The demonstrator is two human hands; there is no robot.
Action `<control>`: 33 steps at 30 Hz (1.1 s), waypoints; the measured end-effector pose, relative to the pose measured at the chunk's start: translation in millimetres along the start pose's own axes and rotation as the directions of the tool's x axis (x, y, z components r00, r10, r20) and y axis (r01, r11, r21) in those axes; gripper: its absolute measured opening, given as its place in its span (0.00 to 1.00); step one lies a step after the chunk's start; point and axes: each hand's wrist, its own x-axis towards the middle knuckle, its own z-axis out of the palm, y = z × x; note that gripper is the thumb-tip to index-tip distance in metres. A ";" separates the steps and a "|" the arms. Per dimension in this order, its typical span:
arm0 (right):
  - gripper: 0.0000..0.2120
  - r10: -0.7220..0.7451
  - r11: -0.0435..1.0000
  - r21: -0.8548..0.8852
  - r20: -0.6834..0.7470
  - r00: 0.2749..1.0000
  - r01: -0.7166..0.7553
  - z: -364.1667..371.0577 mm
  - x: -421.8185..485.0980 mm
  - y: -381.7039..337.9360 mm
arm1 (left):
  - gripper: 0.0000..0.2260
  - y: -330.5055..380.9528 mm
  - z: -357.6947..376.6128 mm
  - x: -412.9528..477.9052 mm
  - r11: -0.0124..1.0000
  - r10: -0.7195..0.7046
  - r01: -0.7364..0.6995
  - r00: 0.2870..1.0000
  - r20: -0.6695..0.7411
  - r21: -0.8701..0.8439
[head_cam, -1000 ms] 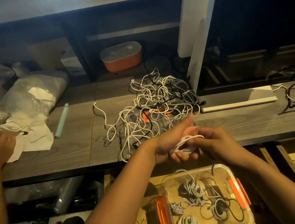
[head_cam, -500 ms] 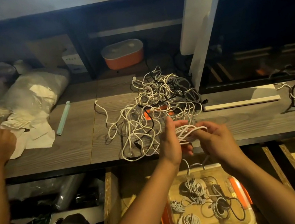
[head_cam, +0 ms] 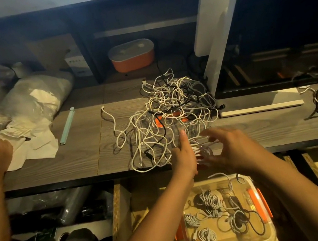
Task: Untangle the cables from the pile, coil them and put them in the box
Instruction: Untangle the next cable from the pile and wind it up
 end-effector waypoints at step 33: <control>0.12 0.089 0.492 0.863 0.087 0.992 -0.120 2.2 -9.9 9.6 | 0.05 -7.0 -8.5 -3.5 0.900 0.396 -0.435 0.797 0.457 -0.021</control>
